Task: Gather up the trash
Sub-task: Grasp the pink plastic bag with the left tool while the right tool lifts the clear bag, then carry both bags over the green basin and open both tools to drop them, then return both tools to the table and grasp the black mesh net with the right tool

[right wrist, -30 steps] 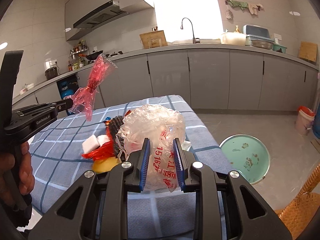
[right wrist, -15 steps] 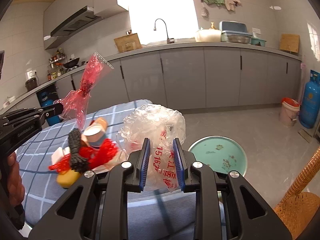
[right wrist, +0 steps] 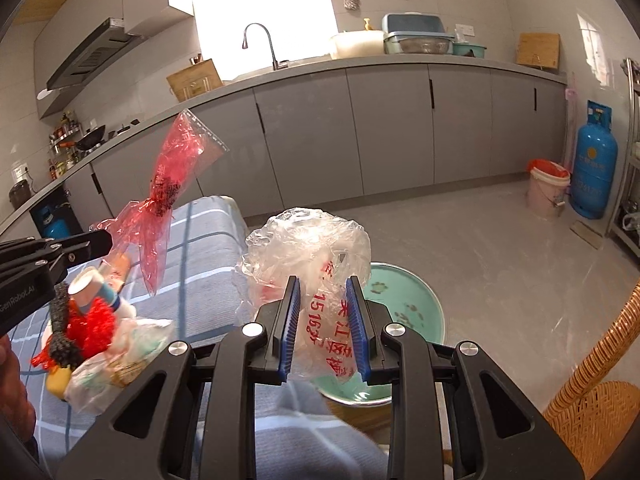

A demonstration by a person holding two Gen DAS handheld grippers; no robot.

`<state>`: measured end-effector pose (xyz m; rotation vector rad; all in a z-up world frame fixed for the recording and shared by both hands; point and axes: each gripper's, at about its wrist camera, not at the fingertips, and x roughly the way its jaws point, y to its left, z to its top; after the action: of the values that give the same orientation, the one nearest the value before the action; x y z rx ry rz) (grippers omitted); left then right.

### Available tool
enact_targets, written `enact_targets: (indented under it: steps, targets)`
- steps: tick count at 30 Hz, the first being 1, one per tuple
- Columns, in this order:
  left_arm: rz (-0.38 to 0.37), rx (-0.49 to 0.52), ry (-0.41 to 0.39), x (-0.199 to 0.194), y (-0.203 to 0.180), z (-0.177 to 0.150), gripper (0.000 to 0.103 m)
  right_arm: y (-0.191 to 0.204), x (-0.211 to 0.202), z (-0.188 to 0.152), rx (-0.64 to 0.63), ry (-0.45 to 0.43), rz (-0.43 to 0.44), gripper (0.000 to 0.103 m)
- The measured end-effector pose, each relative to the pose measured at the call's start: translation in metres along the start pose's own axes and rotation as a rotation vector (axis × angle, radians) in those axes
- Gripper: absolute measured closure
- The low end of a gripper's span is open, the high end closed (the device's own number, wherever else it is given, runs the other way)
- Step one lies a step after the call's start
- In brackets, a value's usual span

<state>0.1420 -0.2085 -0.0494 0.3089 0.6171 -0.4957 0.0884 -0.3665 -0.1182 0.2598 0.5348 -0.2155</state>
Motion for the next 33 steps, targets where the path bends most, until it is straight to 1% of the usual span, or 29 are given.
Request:
enact_targets:
  steps: [6,14,16,17,18,19,20,21,22,23,24,25,26,29,31,32,33]
  targets:
    - [-0.025,0.037,0.036,0.038,-0.028,0.014,0.099,-0.026,0.034,0.002,0.024,0.033,-0.024,0.077]
    - [-0.040,0.063,0.091,0.085,-0.053,0.020,0.099,-0.058,0.087,-0.001,0.054,0.088,-0.050,0.076]
    - [-0.048,0.067,0.108,0.098,-0.059,0.021,0.098,-0.064,0.098,-0.003,0.061,0.102,-0.047,0.075]
    - [-0.047,0.065,0.116,0.104,-0.062,0.020,0.095,-0.067,0.104,-0.005,0.065,0.105,-0.048,0.074]
    - [-0.040,0.069,0.126,0.110,-0.064,0.020,0.083,-0.070,0.109,-0.006,0.069,0.108,-0.047,0.070]
    - [-0.031,0.072,0.131,0.115,-0.065,0.019,0.074,-0.074,0.114,-0.008,0.075,0.112,-0.052,0.061]
    - [-0.023,0.074,0.134,0.118,-0.066,0.018,0.065,-0.076,0.118,-0.010,0.083,0.118,-0.059,0.059]
    - [-0.021,0.075,0.137,0.120,-0.067,0.017,0.061,-0.079,0.120,-0.011,0.091,0.124,-0.062,0.059]
    - [-0.019,0.077,0.143,0.122,-0.067,0.015,0.060,-0.082,0.121,-0.013,0.105,0.131,-0.060,0.059]
    - [-0.018,0.074,0.147,0.122,-0.066,0.015,0.055,-0.084,0.120,-0.014,0.112,0.132,-0.063,0.058]
    - [-0.019,0.067,0.145,0.120,-0.064,0.013,0.047,-0.085,0.119,-0.015,0.114,0.131,-0.065,0.054]
    - [-0.016,0.063,0.140,0.119,-0.063,0.013,0.044,-0.086,0.117,-0.016,0.117,0.129,-0.065,0.047]
    - [-0.009,0.062,0.134,0.117,-0.062,0.012,0.038,-0.086,0.116,-0.017,0.119,0.130,-0.064,0.045]
    - [-0.004,0.055,0.132,0.112,-0.057,0.012,0.038,-0.084,0.111,-0.017,0.118,0.126,-0.070,0.045]
    - [-0.002,0.046,0.125,0.104,-0.053,0.013,0.037,-0.083,0.106,-0.015,0.126,0.118,-0.069,0.041]
    - [-0.002,0.040,0.118,0.098,-0.051,0.013,0.036,-0.083,0.102,-0.014,0.128,0.113,-0.072,0.040]
    - [0.001,0.037,0.108,0.091,-0.048,0.013,0.032,-0.081,0.098,-0.012,0.131,0.109,-0.073,0.040]
